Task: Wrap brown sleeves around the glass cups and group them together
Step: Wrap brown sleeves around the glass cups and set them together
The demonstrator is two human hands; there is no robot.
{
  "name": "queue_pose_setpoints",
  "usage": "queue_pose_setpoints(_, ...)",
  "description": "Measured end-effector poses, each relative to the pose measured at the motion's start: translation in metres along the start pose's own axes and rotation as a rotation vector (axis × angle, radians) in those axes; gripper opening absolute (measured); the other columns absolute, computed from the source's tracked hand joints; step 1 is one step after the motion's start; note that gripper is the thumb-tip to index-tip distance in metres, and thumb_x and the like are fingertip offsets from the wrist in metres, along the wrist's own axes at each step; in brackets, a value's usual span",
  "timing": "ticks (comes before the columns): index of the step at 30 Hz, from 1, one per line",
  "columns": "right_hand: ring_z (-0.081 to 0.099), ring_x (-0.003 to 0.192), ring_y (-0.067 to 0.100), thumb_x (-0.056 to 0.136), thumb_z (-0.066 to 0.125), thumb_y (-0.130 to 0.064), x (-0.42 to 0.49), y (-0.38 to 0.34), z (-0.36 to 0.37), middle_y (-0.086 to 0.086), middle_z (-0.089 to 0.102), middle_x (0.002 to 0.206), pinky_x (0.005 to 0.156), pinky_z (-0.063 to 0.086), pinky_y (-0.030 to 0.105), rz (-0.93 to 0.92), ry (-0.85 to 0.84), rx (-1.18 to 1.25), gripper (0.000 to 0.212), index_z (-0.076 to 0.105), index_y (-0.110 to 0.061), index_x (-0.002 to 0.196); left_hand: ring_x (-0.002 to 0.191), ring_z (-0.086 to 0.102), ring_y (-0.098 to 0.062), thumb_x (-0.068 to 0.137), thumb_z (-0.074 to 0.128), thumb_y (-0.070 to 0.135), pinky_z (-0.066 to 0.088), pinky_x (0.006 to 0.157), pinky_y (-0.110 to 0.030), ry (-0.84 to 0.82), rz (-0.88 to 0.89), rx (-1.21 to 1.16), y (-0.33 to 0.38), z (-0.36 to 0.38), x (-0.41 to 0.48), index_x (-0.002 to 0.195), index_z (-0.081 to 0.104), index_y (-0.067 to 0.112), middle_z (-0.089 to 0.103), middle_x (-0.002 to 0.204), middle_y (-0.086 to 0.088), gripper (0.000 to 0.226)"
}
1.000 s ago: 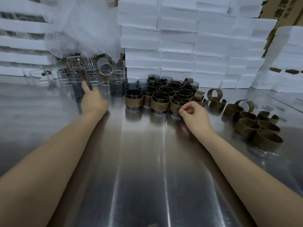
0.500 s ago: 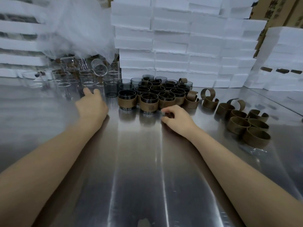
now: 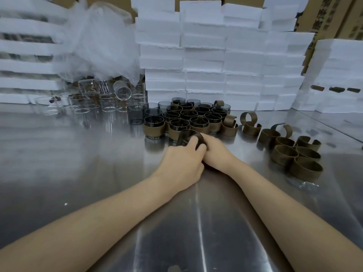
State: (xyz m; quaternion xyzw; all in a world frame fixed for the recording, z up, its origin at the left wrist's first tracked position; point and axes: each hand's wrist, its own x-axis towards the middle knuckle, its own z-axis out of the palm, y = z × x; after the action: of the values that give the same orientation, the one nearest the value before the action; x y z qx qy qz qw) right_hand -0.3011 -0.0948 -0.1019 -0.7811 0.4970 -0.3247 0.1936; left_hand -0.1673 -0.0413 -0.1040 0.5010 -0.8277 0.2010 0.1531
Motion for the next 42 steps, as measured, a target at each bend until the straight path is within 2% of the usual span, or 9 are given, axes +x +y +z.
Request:
queue_pose_setpoints(4, 0.059, 0.087, 0.002, 0.078, 0.061, 0.007, -0.002, 0.001, -0.002, -0.012, 0.062, 0.095, 0.071, 0.042, 0.005, 0.009, -0.03, 0.153, 0.041, 0.058, -0.02, 0.108, 0.079, 0.061, -0.031, 0.093, 0.049, 0.02, 0.042, 0.058, -0.039, 0.08, 0.055, -0.313, -0.033, 0.0, -0.001, 0.118, 0.048, 0.011, 0.058, 0.106, -0.006, 0.026)
queue_pose_setpoints(11, 0.058, 0.104, -0.004, 0.075, 0.08, -0.009, -0.002, 0.001, 0.001, -0.013, 0.061, 0.112, 0.087, 0.042, 0.012, -0.074, 0.189, 0.347, 0.057, 0.05, -0.044, 0.108, 0.101, 0.063, -0.027, 0.092, 0.051, 0.009, 0.053, 0.082, -0.039, 0.221, 0.231, -0.489, -0.045, 0.011, 0.002, 0.135, 0.048, 0.005, 0.044, 0.145, -0.009, 0.043)
queue_pose_setpoints(14, 0.06, 0.108, 0.001, 0.068, 0.086, -0.016, 0.0, 0.001, 0.002, -0.006, 0.062, 0.119, 0.091, 0.047, 0.017, -0.081, 0.31, 0.406, 0.06, 0.055, -0.035, 0.115, 0.098, 0.058, -0.009, 0.095, 0.057, 0.018, 0.049, 0.084, -0.018, 0.291, 0.025, -0.775, -0.039, 0.013, 0.003, 0.148, 0.031, 0.012, 0.017, 0.157, 0.0, 0.059)
queue_pose_setpoints(17, 0.061, 0.112, 0.01, 0.064, 0.082, -0.016, 0.0, -0.002, 0.004, -0.001, 0.06, 0.124, 0.094, 0.052, 0.029, -0.105, 0.312, 0.446, 0.067, 0.054, -0.021, 0.125, 0.111, 0.054, -0.005, 0.096, 0.059, 0.015, 0.042, 0.095, -0.014, 0.164, -0.189, -1.151, -0.036, 0.012, 0.007, 0.148, 0.031, 0.014, 0.041, 0.145, -0.003, 0.059)
queue_pose_setpoints(21, 0.064, 0.105, 0.006, 0.059, 0.08, -0.028, -0.001, -0.006, 0.005, -0.013, 0.065, 0.112, 0.094, 0.054, 0.038, -0.104, 0.29, 0.417, 0.064, 0.052, -0.033, 0.117, 0.116, 0.059, -0.006, 0.094, 0.056, -0.003, 0.047, 0.1, -0.023, 0.065, -0.282, -1.529, -0.04, 0.007, 0.009, 0.145, 0.037, 0.009, 0.053, 0.14, -0.006, 0.056)
queue_pose_setpoints(26, 0.063, 0.105, 0.001, 0.061, 0.076, -0.039, -0.002, -0.007, 0.005, -0.026, 0.063, 0.106, 0.094, 0.053, 0.035, -0.113, 0.276, 0.352, 0.066, 0.047, -0.034, 0.12, 0.118, 0.06, -0.011, 0.094, 0.059, 0.003, 0.046, 0.104, -0.027, 0.031, -0.31, -1.575, -0.04, 0.004, 0.008, 0.147, 0.038, 0.012, 0.055, 0.14, -0.004, 0.059)
queue_pose_setpoints(31, 0.058, 0.112, -0.005, 0.071, 0.084, -0.013, -0.002, -0.007, 0.005, -0.031, 0.06, 0.115, 0.091, 0.051, 0.018, -0.162, 0.261, 0.354, 0.071, 0.047, -0.045, 0.123, 0.126, 0.056, -0.02, 0.096, 0.048, -0.004, 0.047, 0.105, -0.034, 0.044, -0.341, -1.663, -0.048, 0.006, 0.01, 0.142, 0.048, 0.011, 0.06, 0.135, -0.006, 0.049)
queue_pose_setpoints(35, 0.056, 0.117, -0.001, 0.071, 0.082, -0.011, 0.0, -0.005, 0.006, -0.023, 0.059, 0.122, 0.1, 0.05, 0.034, -0.177, 0.25, 0.381, 0.075, 0.046, -0.041, 0.129, 0.125, 0.056, -0.02, 0.092, 0.054, 0.009, 0.045, 0.106, -0.035, 0.006, -0.291, -1.653, -0.048, 0.004, 0.007, 0.141, 0.048, 0.015, 0.059, 0.136, -0.005, 0.05)
queue_pose_setpoints(42, 0.057, 0.106, -0.013, 0.07, 0.082, -0.002, 0.0, -0.003, 0.007, -0.025, 0.061, 0.112, 0.08, 0.043, 0.002, -0.183, 0.248, 0.364, 0.069, 0.051, -0.04, 0.118, 0.13, 0.052, -0.022, 0.1, 0.046, 0.007, 0.043, 0.109, -0.04, -0.008, -0.378, -1.671, -0.047, 0.002, 0.01, 0.149, 0.037, 0.009, 0.049, 0.146, -0.01, 0.05)
